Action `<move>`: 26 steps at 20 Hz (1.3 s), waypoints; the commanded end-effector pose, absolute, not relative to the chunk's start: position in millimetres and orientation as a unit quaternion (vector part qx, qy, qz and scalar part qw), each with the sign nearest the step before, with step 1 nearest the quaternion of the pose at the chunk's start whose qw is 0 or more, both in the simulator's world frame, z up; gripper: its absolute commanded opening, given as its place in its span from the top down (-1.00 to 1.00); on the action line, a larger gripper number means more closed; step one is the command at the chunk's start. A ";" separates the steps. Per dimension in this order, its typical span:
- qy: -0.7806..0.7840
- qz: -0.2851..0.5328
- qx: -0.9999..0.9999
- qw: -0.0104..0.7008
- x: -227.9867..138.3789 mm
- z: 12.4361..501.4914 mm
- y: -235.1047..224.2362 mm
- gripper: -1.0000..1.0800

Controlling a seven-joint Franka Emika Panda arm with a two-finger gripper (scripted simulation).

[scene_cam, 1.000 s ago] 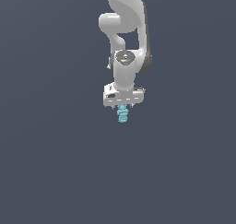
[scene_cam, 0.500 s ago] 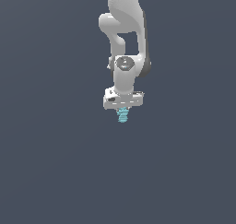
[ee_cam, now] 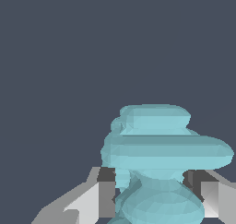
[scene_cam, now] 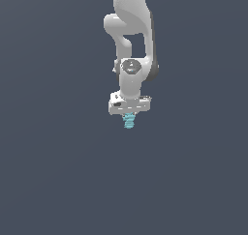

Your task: Pick up the object and move it to a goal position.

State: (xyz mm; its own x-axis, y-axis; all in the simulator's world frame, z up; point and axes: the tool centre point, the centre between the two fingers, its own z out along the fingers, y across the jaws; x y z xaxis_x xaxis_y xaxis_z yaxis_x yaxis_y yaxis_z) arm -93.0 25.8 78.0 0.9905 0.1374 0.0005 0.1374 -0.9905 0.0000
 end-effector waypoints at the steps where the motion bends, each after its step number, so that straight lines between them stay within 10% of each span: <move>1: -0.069 0.000 -0.998 0.000 -92.6 78.8 27.1 1.00; 26: -0.069 0.000 -0.998 0.000 -31.0 169.3 188.7 1.00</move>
State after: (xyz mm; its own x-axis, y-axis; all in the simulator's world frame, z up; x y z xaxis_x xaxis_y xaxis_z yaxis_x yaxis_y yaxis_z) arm -34.5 181.3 165.0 0.9903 0.1389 0.0010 0.1389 -0.9903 0.0000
